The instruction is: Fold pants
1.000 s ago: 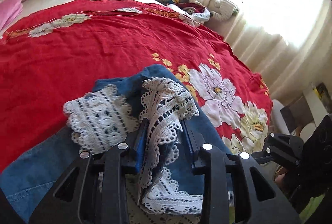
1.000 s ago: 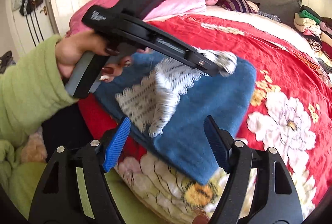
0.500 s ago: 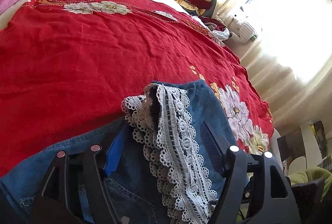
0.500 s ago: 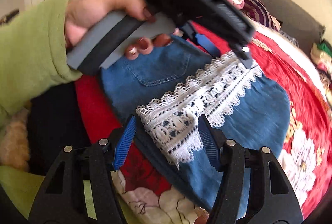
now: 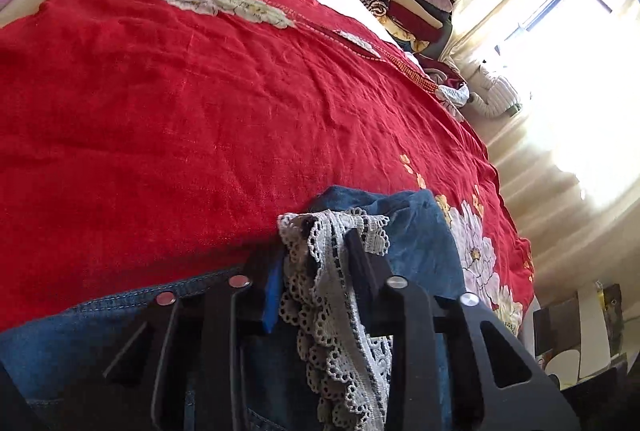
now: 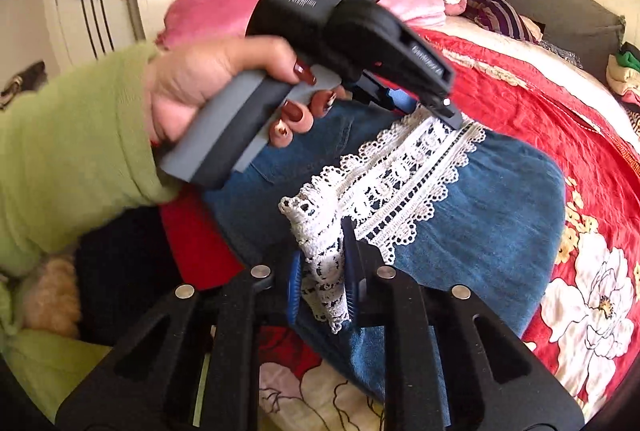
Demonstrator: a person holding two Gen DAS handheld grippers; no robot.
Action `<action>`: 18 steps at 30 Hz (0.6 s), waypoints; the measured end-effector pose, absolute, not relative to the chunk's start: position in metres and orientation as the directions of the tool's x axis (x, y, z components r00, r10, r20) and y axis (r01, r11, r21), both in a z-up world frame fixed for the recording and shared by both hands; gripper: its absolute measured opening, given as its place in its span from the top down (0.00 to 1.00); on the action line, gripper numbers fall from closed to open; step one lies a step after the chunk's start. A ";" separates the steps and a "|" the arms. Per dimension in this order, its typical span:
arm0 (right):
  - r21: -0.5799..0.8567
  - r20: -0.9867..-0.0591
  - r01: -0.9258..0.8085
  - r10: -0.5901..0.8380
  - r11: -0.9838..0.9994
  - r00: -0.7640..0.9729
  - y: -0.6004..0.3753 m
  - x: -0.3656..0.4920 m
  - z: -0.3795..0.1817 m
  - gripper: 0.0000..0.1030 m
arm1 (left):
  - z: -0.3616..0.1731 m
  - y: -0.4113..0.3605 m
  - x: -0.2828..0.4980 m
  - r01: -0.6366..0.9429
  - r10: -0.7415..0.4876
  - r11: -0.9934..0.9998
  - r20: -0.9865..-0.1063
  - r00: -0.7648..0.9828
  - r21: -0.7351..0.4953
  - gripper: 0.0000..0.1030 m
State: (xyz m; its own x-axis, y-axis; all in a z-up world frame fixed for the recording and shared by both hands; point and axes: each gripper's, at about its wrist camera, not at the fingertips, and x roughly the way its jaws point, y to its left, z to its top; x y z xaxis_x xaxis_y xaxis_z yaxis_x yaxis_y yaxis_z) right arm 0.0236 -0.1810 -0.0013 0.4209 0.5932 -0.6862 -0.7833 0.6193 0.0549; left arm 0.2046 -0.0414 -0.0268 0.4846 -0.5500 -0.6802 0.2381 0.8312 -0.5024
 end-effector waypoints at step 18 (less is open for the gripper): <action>0.099 -0.697 -0.822 0.628 0.561 0.346 -0.172 0.018 -0.004 0.72 | -0.025 -0.028 0.186 0.231 -0.462 0.884 -0.694 0.552 -0.406 0.62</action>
